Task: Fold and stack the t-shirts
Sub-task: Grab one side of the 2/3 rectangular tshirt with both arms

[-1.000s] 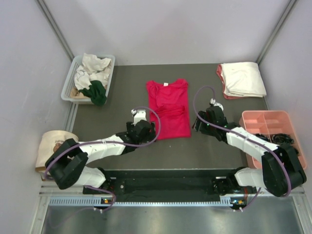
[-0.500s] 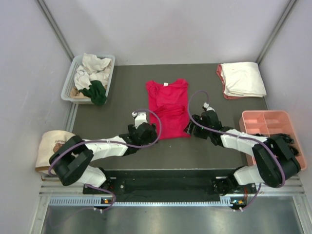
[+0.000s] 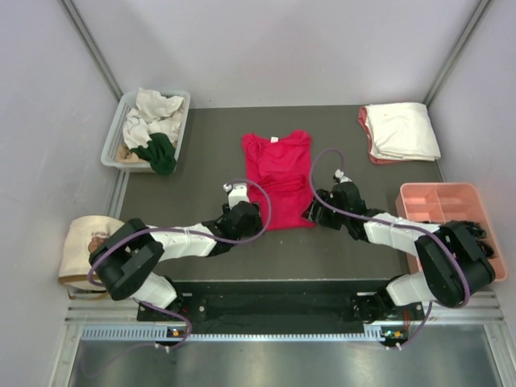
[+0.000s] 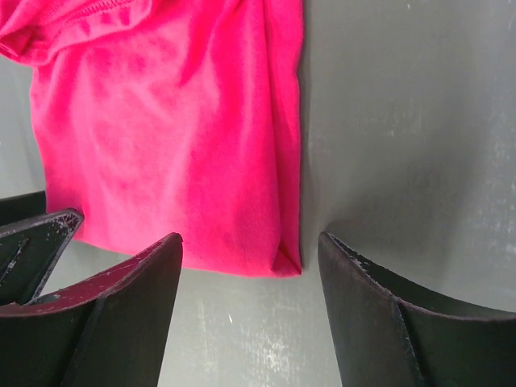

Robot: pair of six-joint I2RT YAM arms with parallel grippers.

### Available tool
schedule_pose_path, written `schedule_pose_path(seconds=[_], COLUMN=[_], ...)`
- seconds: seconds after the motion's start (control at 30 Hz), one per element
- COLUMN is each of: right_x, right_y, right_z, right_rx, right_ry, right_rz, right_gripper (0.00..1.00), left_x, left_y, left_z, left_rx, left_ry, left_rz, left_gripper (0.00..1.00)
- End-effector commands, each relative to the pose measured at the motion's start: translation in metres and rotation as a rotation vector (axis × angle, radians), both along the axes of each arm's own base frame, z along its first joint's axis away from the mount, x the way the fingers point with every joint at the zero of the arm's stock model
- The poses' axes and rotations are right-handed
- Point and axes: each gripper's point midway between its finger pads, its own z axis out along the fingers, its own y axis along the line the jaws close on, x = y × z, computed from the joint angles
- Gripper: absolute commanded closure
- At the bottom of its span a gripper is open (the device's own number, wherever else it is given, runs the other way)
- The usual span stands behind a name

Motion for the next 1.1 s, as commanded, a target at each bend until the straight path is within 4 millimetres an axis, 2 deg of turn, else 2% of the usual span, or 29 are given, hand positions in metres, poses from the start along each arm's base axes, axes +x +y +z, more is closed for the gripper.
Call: schedule_pose_path(seconds=[0.0, 0.07, 0.17, 0.3, 0.4, 0.47, 0.5, 0.53, 0.57, 0.7, 0.8, 0.87, 0.93, 0.97, 1.03, 1.07], right_x=[-0.02, -0.023, -0.026, -0.024, -0.024, -0.024, -0.024, -0.022, -0.022, -0.026, -0.035, -0.044, -0.052, -0.055, -0.069, -0.071], right_y=[-0.005, -0.005, -0.003, -0.001, 0.001, 0.001, 0.001, 0.002, 0.001, 0.001, 0.001, -0.002, -0.006, -0.008, -0.018, -0.02], right_z=[-0.011, -0.014, -0.017, -0.021, -0.024, -0.027, -0.028, -0.029, -0.03, -0.04, -0.042, -0.042, -0.036, -0.034, -0.036, -0.026], right_rx=[-0.021, -0.017, -0.002, 0.001, 0.007, 0.003, -0.001, 0.001, 0.0, -0.004, 0.013, 0.003, 0.0, -0.006, -0.042, -0.03], right_ry=[0.064, 0.077, 0.083, 0.087, 0.096, 0.099, 0.097, 0.088, 0.083, 0.097, 0.111, 0.123, 0.115, 0.117, 0.148, 0.12], right_rz=[0.008, 0.009, 0.016, 0.016, 0.021, 0.023, 0.025, 0.027, 0.028, 0.038, 0.045, 0.048, 0.049, 0.052, 0.049, 0.049], right_gripper=[0.32, 0.34, 0.37, 0.42, 0.51, 0.64, 0.77, 0.89, 0.99, 1.0, 1.0, 1.0, 1.0, 1.0, 1.0, 1.0], left_x=[-0.008, -0.009, -0.013, -0.019, -0.018, -0.017, -0.017, -0.016, -0.015, -0.019, -0.028, -0.038, -0.047, -0.057, -0.069, -0.079], left_y=[-0.014, -0.017, -0.02, -0.02, -0.019, -0.019, -0.018, -0.018, -0.016, -0.015, -0.014, -0.006, -0.004, 0.004, 0.004, 0.01], left_z=[-0.004, -0.004, -0.006, -0.011, -0.012, -0.013, -0.016, -0.018, -0.02, -0.033, -0.031, -0.034, -0.028, -0.034, -0.027, -0.031], left_rx=[-0.054, -0.061, -0.075, -0.079, -0.079, -0.08, -0.072, -0.069, -0.06, -0.04, -0.045, -0.022, -0.023, 0.003, -0.017, -0.006], left_ry=[0.038, 0.041, 0.053, 0.065, 0.066, 0.063, 0.066, 0.068, 0.07, 0.105, 0.116, 0.137, 0.138, 0.167, 0.171, 0.192], left_rz=[-0.037, -0.046, -0.059, -0.062, -0.057, -0.051, -0.045, -0.039, -0.026, -0.03, -0.048, -0.053, -0.067, -0.066, -0.091, -0.091], left_gripper=[0.34, 0.42, 0.49, 0.53, 0.57, 0.64, 0.72, 0.88, 0.97, 1.0, 1.0, 1.0, 1.0, 1.0, 1.0, 1.0])
